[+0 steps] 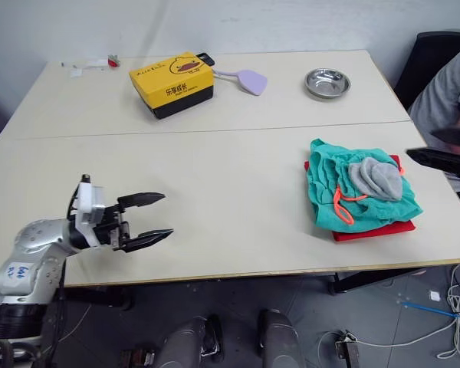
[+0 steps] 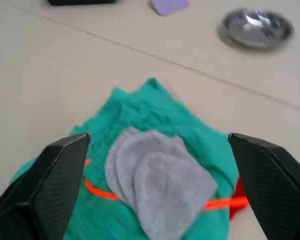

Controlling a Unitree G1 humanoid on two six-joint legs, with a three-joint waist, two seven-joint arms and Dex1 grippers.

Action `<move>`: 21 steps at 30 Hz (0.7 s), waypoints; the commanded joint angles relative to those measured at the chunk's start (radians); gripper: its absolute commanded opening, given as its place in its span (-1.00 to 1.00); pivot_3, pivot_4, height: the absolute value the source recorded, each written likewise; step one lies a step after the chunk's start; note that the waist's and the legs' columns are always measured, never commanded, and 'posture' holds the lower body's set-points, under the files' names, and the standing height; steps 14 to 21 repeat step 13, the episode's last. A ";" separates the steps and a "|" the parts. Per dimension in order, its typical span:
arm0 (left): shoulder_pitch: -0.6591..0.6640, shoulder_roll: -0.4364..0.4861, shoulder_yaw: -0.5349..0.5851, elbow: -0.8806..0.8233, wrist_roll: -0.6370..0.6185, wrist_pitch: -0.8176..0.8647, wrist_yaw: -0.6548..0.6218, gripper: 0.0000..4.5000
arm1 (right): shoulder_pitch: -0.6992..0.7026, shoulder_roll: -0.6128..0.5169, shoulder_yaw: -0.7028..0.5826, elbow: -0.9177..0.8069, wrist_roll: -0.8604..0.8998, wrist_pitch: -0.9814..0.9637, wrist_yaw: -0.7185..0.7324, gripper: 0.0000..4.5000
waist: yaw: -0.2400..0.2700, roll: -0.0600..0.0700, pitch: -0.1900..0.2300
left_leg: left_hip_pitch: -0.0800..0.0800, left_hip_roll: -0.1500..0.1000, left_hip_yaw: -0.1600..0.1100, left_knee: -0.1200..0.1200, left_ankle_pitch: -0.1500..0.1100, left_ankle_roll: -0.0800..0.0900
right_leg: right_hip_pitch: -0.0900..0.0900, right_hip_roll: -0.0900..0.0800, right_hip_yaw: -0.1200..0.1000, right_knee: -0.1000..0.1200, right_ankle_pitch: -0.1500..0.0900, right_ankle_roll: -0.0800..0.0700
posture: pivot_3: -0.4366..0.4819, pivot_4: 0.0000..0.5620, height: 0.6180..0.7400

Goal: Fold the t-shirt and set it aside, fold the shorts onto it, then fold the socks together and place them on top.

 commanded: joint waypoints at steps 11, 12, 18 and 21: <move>0.148 0.082 0.072 0.067 0.199 -0.178 0.113 1.00 | 0.401 0.509 0.235 -0.326 -0.127 -0.701 -0.046 0.99 | 0.026 -0.001 -0.001 | -0.001 -0.002 0.000 0.000 -0.001 0.001 | 0.000 -0.002 -0.001 0.000 0.000 0.001 | -0.05 -0.47 1.00; 0.148 0.080 0.074 0.082 0.200 -0.192 0.115 1.00 | 0.400 0.532 0.232 -0.298 -0.132 -0.733 -0.069 0.99 | 0.025 -0.002 -0.001 | -0.001 -0.002 0.000 0.000 -0.001 0.001 | 0.000 -0.002 0.000 0.000 0.000 0.001 | -0.05 -0.47 1.00; 0.151 0.085 0.072 0.090 0.209 -0.209 0.115 1.00 | 0.398 0.549 0.231 -0.281 -0.132 -0.743 -0.091 0.99 | 0.025 -0.002 -0.001 | 0.000 -0.002 0.000 0.000 -0.001 0.001 | 0.001 -0.002 0.000 0.000 0.001 0.001 | -0.05 -0.47 1.00; 0.151 0.085 0.072 0.090 0.209 -0.209 0.115 1.00 | 0.398 0.549 0.231 -0.281 -0.132 -0.743 -0.091 0.99 | 0.025 -0.002 -0.001 | 0.000 -0.002 0.000 0.000 -0.001 0.001 | 0.001 -0.002 0.000 0.000 0.001 0.001 | -0.05 -0.47 1.00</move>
